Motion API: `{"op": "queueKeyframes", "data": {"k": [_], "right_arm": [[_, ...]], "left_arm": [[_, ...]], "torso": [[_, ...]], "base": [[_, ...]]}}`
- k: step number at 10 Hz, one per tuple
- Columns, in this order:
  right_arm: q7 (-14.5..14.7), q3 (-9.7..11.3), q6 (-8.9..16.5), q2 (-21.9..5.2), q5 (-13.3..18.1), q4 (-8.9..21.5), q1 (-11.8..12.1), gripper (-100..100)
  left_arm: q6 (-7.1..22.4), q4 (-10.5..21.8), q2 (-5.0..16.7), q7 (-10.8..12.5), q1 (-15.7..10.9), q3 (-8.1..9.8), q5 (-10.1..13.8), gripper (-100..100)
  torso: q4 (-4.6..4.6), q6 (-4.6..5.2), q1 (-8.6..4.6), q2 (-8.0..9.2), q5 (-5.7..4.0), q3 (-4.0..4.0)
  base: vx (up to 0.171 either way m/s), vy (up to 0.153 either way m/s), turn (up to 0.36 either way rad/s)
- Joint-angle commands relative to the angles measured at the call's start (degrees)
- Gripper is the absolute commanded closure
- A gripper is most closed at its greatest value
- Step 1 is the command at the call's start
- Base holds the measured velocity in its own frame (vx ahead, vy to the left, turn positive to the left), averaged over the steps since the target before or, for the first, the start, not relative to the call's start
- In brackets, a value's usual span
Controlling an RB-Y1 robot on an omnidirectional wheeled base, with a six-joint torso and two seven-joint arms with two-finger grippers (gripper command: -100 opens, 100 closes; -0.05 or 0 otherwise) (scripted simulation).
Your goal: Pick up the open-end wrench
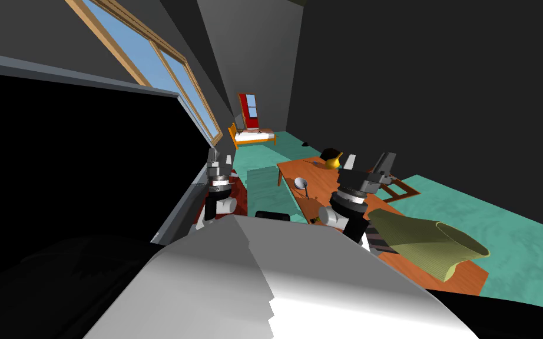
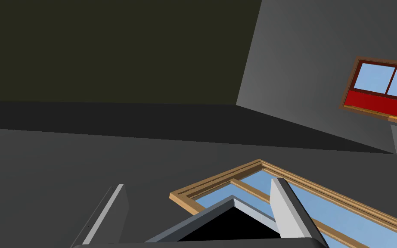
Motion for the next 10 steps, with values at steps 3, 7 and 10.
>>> {"op": "queueKeyframes", "data": {"k": [3,7,10], "right_arm": [[-1.5,-1.0,4.6,-1.9,-2.6,4.6,-2.8,-100],[-3.1,-1.9,9.5,-3.4,-5.2,9.6,-5.7,-100],[-4.3,-2.7,13.4,-4.5,-7.2,13.8,-8.1,-100]], "left_arm": [[0.0,0.0,0.0,0.0,0.0,0.00,0.0,0],[0.0,0.0,0.0,0.0,0.0,0.00,0.0,0],[0.0,0.0,0.0,0.0,0.0,0.00,0.0,0]], "torso": [[0.02,-0.01,0.14,0.09,0.03,0.05],[0.01,0.00,0.03,0.05,0.01,0.03],[0.01,0.00,0.01,0.04,0.00,0.02]], "base": [[-0.030,0.038,0.012],[-0.020,0.015,0.006],[-0.018,0.006,0.005]]}}
